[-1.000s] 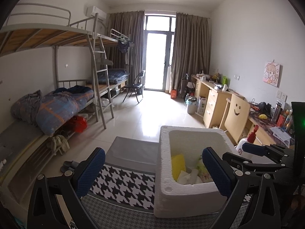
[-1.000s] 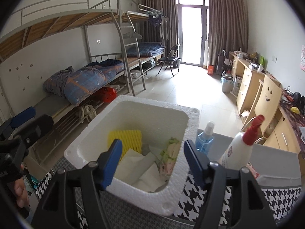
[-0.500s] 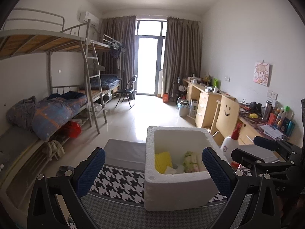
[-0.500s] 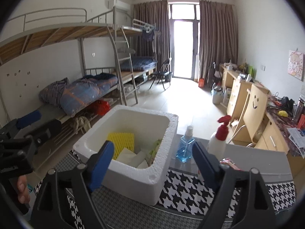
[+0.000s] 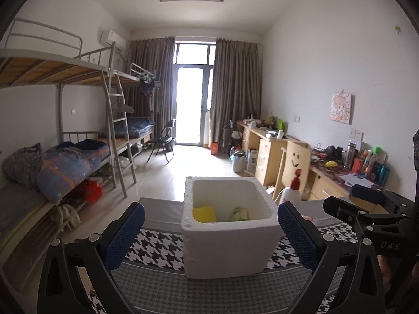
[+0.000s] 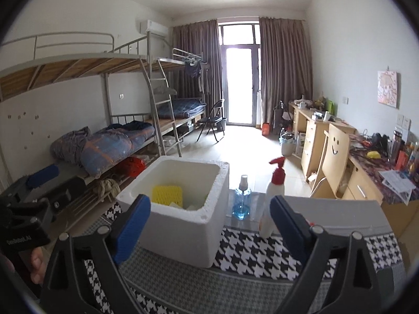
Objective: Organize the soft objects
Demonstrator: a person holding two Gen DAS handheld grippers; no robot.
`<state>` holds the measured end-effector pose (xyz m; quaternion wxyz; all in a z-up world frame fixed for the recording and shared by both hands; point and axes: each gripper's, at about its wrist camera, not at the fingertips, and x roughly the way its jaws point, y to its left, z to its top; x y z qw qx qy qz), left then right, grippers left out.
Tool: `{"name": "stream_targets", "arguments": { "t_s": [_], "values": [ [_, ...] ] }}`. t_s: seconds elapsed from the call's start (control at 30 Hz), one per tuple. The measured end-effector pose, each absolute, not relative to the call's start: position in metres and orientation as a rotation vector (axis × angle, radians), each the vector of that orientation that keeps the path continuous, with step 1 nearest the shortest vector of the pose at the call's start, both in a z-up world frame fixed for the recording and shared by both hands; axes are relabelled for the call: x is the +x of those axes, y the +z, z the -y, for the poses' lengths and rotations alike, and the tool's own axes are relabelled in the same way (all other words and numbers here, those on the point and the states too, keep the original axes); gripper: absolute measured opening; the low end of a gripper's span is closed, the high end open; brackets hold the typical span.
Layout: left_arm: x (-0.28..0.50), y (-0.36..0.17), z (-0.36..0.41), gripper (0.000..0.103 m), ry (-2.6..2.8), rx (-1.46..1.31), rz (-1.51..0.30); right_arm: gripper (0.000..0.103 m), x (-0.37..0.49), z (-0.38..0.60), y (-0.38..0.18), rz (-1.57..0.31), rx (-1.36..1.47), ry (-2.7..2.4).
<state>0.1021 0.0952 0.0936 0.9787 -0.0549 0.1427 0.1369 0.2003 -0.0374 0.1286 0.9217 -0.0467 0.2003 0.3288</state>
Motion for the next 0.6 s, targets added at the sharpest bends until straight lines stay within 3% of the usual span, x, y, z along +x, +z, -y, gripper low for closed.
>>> {"name": "stream_targets", "arguments": {
  "t_s": [0.6],
  "values": [
    [0.064, 0.082, -0.05, 0.102, 0.201, -0.079, -0.238, 0.095, 0.153, 0.088, 0.108, -0.333, -0.051, 0.605]
  ]
}}
